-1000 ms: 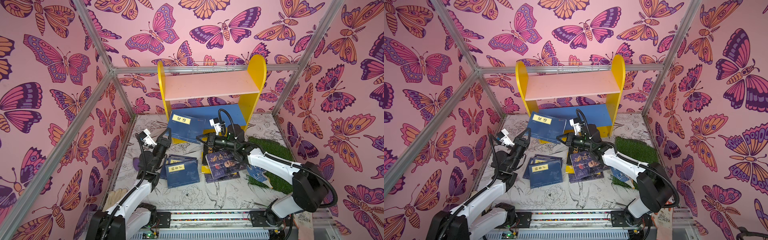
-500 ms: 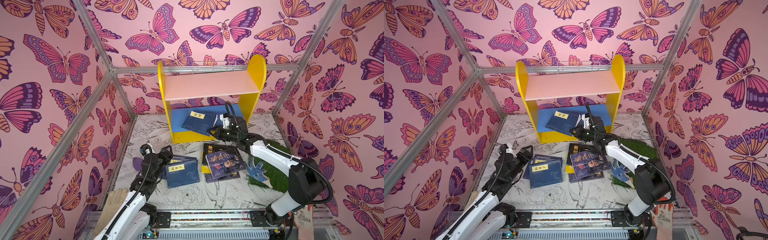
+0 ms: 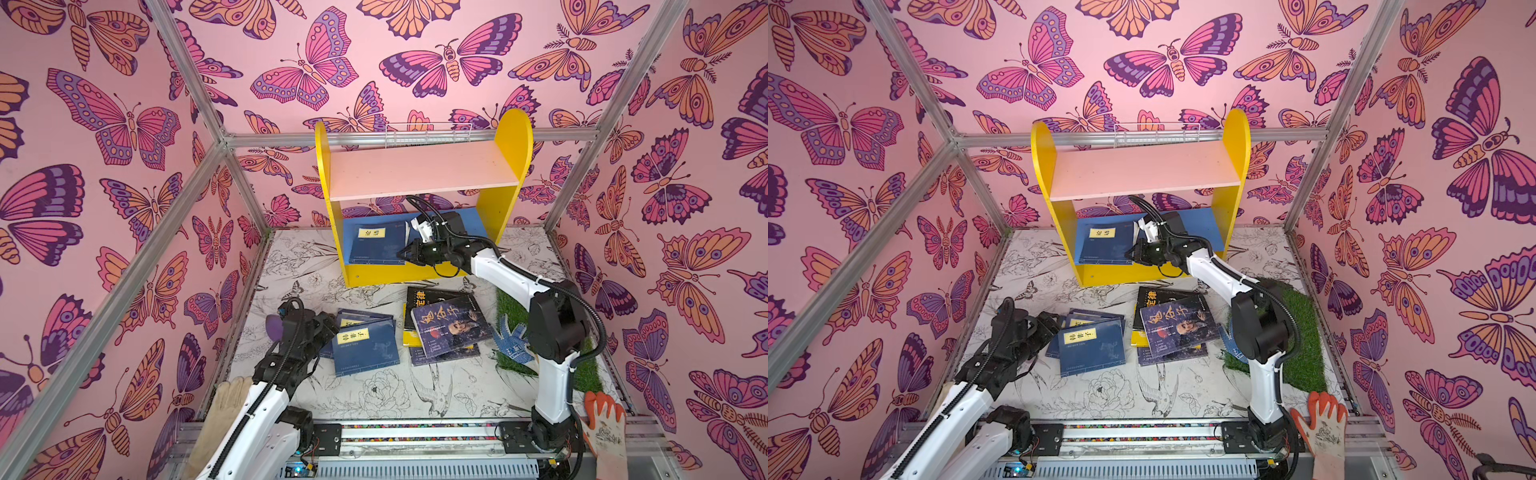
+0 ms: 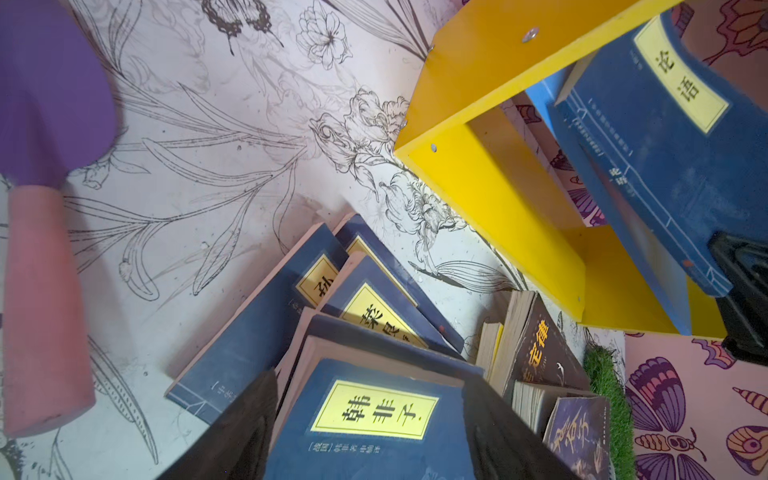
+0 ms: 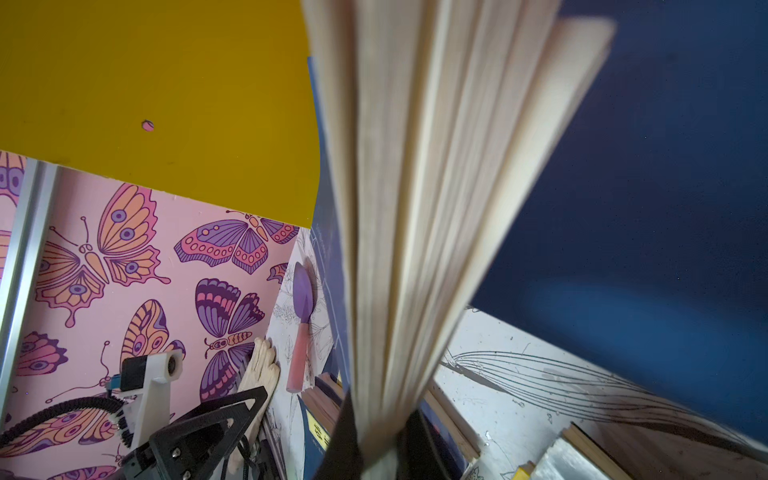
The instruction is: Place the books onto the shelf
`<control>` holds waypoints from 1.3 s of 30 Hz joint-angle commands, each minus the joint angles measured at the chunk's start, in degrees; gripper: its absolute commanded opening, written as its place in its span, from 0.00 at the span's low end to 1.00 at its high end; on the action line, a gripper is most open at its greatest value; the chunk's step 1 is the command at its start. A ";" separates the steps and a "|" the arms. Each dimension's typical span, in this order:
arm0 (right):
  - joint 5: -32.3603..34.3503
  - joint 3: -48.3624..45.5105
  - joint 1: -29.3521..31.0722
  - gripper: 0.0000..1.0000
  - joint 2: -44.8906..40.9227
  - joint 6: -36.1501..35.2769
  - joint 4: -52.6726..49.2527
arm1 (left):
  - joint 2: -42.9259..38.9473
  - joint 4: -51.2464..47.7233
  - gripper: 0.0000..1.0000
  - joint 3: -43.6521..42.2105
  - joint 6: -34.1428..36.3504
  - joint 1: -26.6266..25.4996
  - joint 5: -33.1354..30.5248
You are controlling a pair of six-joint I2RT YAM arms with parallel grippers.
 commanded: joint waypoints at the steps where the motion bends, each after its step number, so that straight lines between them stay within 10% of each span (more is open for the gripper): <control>1: -4.54 4.66 -1.45 0.00 2.10 -2.53 -1.55 | -0.25 -3.18 0.72 0.12 1.21 0.50 2.29; 14: -12.44 22.19 -2.98 0.05 14.90 -3.94 -8.78 | 1.93 -3.73 0.72 0.56 0.66 0.51 2.27; 22: 2.05 22.97 -2.80 0.59 13.81 -3.64 -10.42 | 2.32 -3.64 0.72 0.87 0.26 0.47 3.11; 28: 16.96 14.69 -2.72 0.60 7.02 -5.52 -7.13 | 2.36 -3.59 0.72 0.35 0.61 0.47 3.95; 39: 16.70 19.40 -1.75 0.45 13.47 -2.77 -3.40 | 2.80 -3.38 0.72 -0.58 0.43 0.47 4.52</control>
